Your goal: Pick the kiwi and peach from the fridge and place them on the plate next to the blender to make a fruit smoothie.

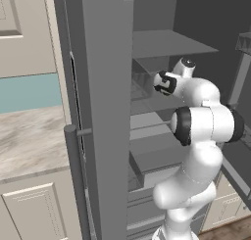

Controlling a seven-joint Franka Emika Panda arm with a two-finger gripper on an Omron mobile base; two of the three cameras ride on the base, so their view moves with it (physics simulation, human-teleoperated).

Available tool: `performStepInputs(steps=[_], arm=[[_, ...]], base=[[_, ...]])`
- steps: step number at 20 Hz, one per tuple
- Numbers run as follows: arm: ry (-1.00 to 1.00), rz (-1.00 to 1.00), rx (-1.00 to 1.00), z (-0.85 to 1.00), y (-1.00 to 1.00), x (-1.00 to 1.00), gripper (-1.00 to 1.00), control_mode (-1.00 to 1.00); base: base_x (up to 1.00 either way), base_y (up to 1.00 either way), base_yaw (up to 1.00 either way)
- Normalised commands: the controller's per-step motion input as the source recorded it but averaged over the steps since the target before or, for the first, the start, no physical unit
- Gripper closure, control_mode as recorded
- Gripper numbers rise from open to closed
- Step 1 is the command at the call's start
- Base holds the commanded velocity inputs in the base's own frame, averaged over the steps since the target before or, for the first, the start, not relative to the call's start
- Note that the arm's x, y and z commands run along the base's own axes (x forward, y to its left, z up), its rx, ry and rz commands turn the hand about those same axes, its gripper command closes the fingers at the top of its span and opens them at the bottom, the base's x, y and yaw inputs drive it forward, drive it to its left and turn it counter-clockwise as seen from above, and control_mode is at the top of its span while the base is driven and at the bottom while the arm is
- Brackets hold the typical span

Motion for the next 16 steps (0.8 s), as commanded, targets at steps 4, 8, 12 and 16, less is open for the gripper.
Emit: performStepInputs(steps=[4, 8, 12, 16], arm=[[-0.26, 0.00, 0.00, 0.01, 0.00, -0.88, 1.00, -1.00], [-0.24, 0.00, 0.00, 0.71, 0.03, -1.00, 1.00, -1.00], [-0.03, 0.00, 0.00, 1.00, 0.10, -1.00, 1.00, -1.00], [0.02, 0.00, 0.00, 0.96, 0.22, -1.00, 1.00, -1.00]], base=[[0.00, 0.00, 0.00], [0.00, 0.00, 0.00], [0.00, 0.00, 0.00], [0.00, 0.00, 0.00]])
